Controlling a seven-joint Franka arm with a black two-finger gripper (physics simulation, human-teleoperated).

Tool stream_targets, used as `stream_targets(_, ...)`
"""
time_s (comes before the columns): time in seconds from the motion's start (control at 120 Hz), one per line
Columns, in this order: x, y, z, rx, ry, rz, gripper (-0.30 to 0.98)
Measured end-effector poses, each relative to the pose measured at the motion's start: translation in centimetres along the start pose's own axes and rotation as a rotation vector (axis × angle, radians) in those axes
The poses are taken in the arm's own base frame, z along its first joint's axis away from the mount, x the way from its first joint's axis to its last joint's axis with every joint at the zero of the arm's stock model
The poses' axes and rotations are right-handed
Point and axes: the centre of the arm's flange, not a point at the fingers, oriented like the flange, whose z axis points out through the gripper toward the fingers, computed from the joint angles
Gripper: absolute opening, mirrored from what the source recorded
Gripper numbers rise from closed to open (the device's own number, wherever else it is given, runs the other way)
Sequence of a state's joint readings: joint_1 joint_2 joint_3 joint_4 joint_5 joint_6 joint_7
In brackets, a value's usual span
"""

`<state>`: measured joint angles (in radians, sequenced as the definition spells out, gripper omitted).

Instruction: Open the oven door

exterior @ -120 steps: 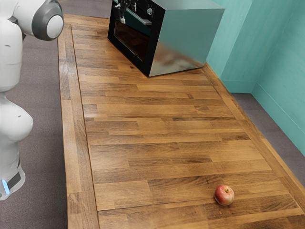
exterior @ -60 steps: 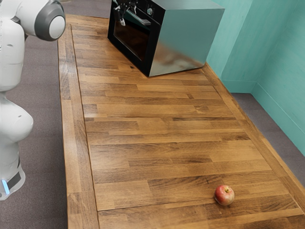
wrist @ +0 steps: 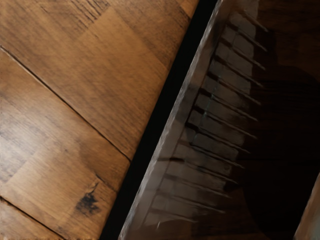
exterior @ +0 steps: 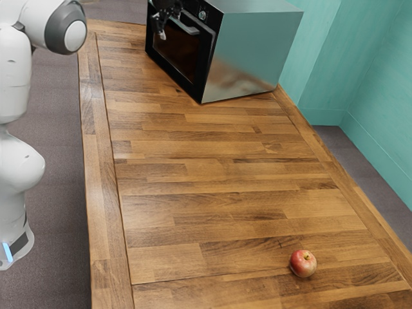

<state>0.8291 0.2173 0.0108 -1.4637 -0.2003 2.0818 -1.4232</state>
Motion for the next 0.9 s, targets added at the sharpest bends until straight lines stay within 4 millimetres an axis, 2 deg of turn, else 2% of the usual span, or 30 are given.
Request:
stream_targets(0.192,0.3,-1.4,-1.1,0.005,-0.002,-0.009,0.69)
stream_targets(0.65,3.1,-5.0,-2.0,0.034,-0.014,-0.077,0.69)
stream_targets(0.9,4.6,-7.8,-2.9,0.044,-0.033,-0.115,0.69)
